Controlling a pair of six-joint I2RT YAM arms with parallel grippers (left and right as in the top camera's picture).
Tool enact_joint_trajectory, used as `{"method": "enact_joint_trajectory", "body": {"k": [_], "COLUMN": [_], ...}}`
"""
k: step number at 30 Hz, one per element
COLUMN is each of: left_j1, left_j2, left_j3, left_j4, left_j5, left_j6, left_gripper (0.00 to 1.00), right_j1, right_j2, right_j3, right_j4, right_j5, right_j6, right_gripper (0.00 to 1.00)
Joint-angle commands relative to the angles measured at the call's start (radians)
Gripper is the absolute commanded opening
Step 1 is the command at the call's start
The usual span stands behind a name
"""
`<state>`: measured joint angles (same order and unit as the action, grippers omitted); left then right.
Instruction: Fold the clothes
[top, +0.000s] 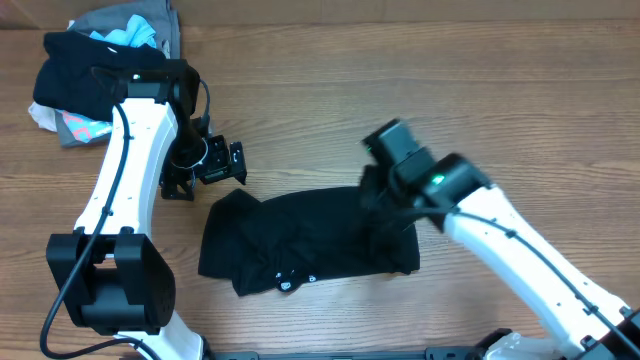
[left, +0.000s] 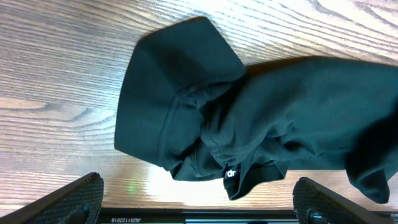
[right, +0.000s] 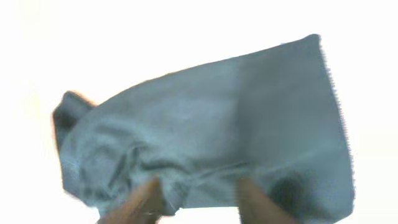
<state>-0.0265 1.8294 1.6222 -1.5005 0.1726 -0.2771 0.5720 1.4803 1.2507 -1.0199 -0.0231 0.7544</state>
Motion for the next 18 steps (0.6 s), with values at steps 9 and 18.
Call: {"method": "enact_joint_trajectory", "body": {"k": [9,18], "left_j1": [-0.008,-0.008], "left_j2": [0.001,0.001], "left_j3": [-0.006,-0.006], "left_j4": [0.010,0.005], "left_j5": [0.012,0.012], "left_j6": [0.029,0.030], "left_gripper": [1.00,1.00], "right_j1": [-0.213,-0.212], "right_j2": [0.153,0.366], "right_j3": [0.001,-0.021], "right_j4": [0.036,0.113], "right_j5": [-0.164,-0.254], "right_j6": [-0.149,-0.150], "right_gripper": [0.04,0.04]}}
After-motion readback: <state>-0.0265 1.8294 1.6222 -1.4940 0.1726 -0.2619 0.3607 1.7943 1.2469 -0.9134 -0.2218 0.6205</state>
